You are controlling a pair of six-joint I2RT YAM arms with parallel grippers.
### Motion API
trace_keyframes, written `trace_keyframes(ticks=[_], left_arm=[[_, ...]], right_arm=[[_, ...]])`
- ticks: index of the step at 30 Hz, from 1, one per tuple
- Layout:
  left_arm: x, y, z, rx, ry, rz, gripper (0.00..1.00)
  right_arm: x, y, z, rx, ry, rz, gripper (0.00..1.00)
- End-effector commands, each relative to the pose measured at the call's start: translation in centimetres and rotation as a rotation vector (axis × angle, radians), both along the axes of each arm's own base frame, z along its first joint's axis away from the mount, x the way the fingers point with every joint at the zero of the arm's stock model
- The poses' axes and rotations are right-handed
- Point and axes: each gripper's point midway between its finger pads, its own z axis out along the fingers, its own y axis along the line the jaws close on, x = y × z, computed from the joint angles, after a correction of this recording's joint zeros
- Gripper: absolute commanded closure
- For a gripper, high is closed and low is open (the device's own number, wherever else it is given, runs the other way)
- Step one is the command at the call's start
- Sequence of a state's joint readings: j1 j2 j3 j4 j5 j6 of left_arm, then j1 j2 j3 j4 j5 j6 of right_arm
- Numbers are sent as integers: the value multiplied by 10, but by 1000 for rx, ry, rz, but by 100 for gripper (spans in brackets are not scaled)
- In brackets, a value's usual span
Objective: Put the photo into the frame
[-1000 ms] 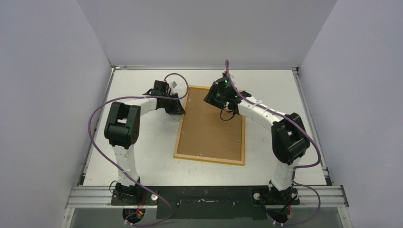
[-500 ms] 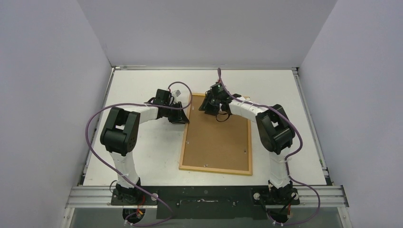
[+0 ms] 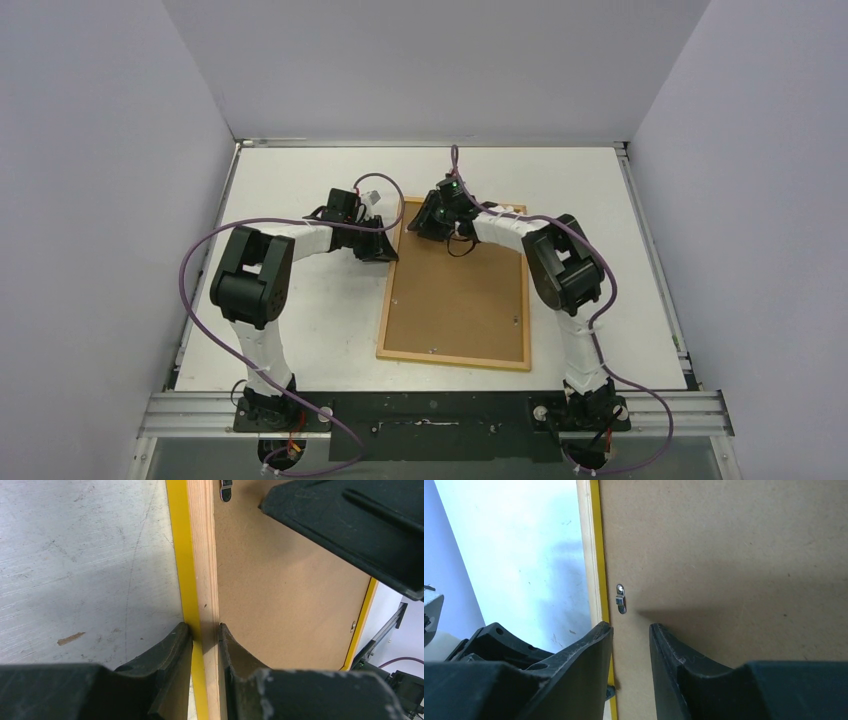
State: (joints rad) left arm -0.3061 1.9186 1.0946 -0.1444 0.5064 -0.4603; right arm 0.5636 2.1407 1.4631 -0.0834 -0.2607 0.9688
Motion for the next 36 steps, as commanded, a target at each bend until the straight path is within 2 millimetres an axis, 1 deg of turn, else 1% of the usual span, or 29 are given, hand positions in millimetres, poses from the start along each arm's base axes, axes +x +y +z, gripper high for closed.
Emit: trace_keyframes(ticks=[1,5,10,13,25,36], left_arm=[[-39,5,-25,36,136,-51,96],[-40,5,-26,35,144,-56,96],[-42,5,-28,37,149,-63,96],[-42,5,-28,35,151,-65,96],[-42,4,-28,29,152,-61,96],[-44,4,-29,28,162,-59,96]], right_arm=[[15,18,10,32,-83,20,67],[18,20,2,29,-74,19,70],[14,26,-6,37,-51,33,71],[16,32,-2,62,-68,34,71],[12,44,-6,124,-45,26,72],[18,37,-17,101,-51,-13,73]])
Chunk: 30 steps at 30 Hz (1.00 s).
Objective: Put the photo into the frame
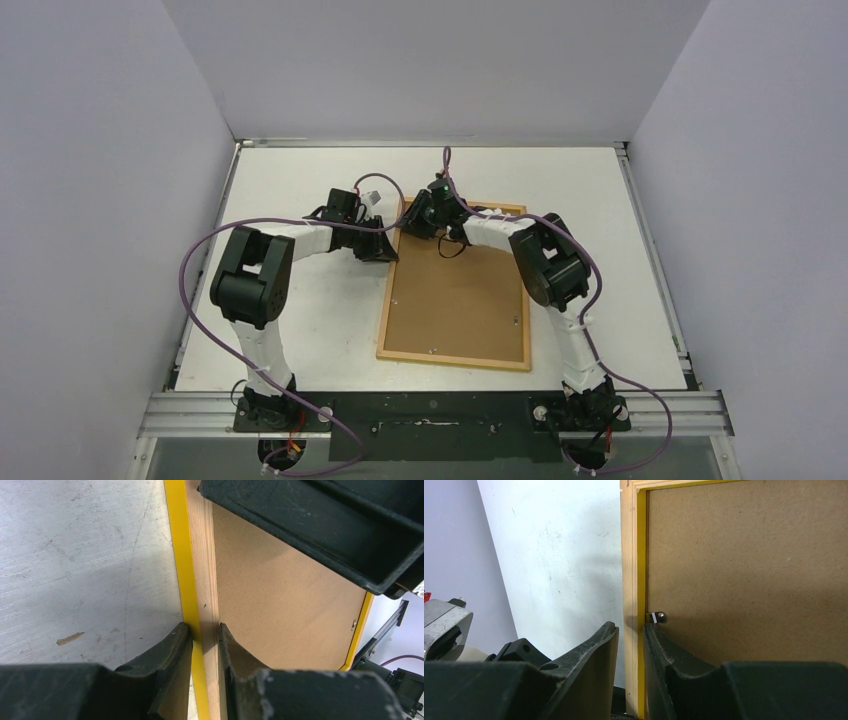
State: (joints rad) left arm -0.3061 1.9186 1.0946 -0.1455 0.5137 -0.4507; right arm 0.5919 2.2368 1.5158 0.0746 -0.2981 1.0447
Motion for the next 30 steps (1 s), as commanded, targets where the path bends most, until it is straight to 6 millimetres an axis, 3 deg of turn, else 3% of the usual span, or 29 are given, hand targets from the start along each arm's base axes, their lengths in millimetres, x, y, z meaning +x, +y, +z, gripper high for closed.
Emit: trace_keyframes(ticks=[1,4,7,11,15,19,25,30], left_arm=[[-43,4,-28,31,165,-49,96],[-42,5,-26,31,164,-39,96],[-36,3,-17,-23,177,-3,89],[-20,6,7,-83,123,24,78],[2,10,39,-115,34,23,67],[21,13,62,-119,-33,9,60],[57,18,78,-72,-123,48,46],[81,9,87,-75,-177,66,51]], right_arm=[[4,-1,-14,-17,-17,-22,73],[3,0,-1,24,-53,1,70],[1,2,28,90,-132,36,70],[-3,-4,77,176,-210,38,70],[0,-26,107,169,-258,-4,62],[5,-57,123,122,-277,-69,57],[7,-136,119,-156,-249,-228,53],[6,-189,112,-251,-199,-344,52]])
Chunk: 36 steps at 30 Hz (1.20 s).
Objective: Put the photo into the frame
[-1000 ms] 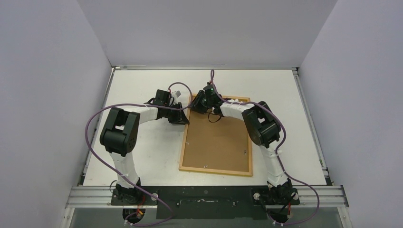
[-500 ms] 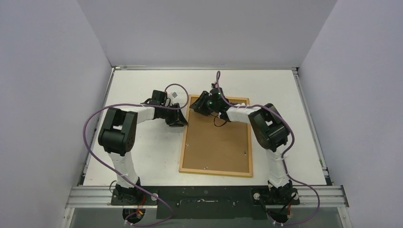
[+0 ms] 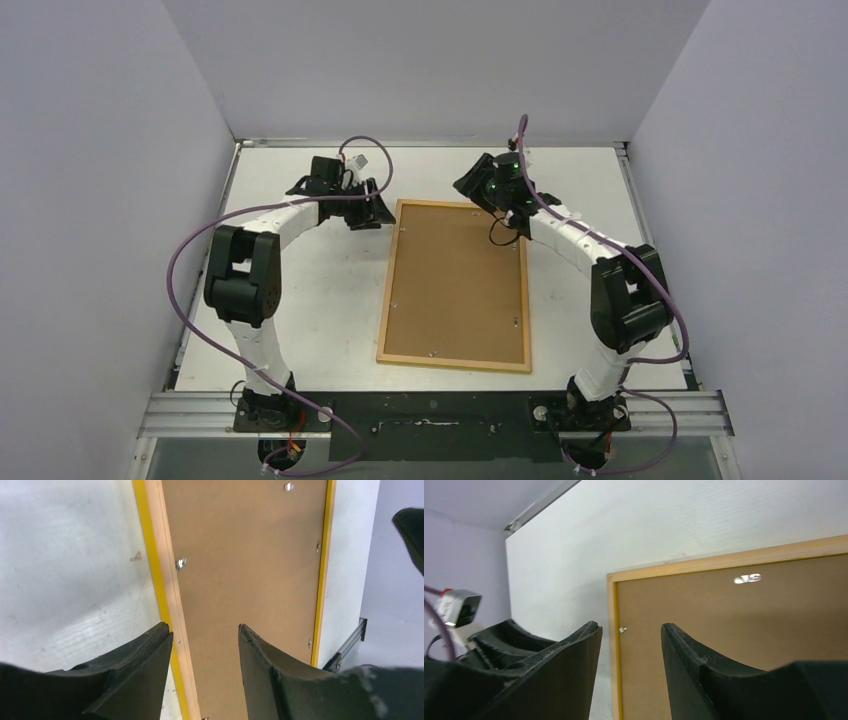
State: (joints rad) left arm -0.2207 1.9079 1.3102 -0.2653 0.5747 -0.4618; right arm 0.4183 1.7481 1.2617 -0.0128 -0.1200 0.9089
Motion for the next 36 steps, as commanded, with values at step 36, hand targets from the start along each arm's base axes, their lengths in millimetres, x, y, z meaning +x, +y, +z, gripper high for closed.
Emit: trace_keyframes(ticks=[36], left_arm=[[46,-15,-85,165,74,-16,72]], right_arm=[[45,-52,-112,118,294,-452,44]])
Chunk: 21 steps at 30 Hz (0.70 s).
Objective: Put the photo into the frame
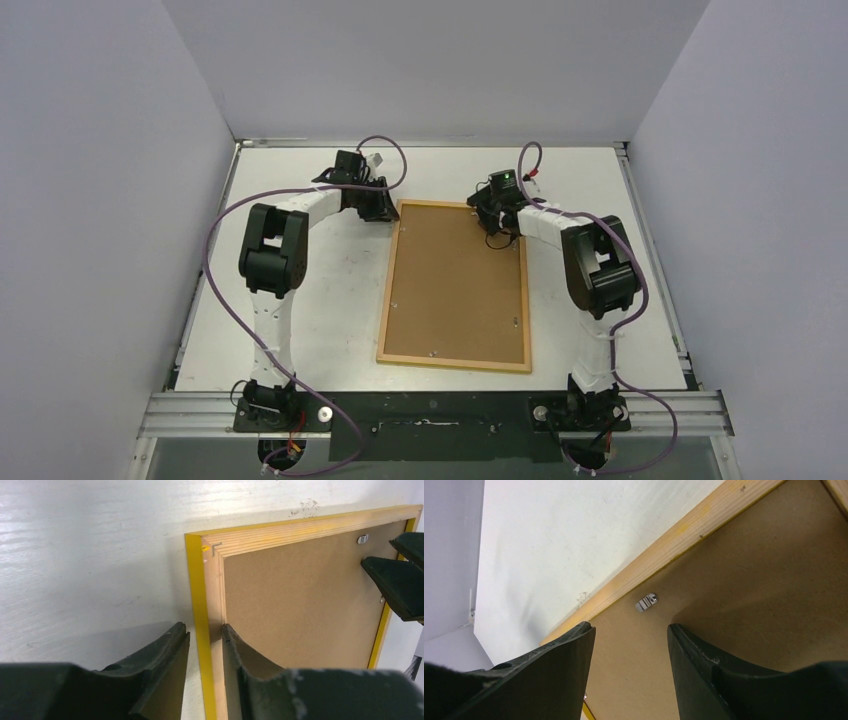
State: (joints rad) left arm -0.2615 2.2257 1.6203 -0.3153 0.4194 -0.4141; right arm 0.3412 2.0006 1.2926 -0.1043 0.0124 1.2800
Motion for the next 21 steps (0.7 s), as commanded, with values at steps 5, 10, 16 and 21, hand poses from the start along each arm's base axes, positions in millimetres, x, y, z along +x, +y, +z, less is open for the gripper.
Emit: trace_keyframes(ticks=[5,10,16,21], left_arm=[[-27,0,-30,21,95,-36,77],[-29,0,-30,27,93,-49,81],[-30,-1,-29,18,92,-68,83],[-32,-3,-30,7,99,-80,83]], right_arm=[[25,-1,1,18,-57,-54,44],[27,2,-4,42,-59,-60,46],[33,2,-2,43,-84,-67,47],[36,1,-5,32,-104,-68,48]])
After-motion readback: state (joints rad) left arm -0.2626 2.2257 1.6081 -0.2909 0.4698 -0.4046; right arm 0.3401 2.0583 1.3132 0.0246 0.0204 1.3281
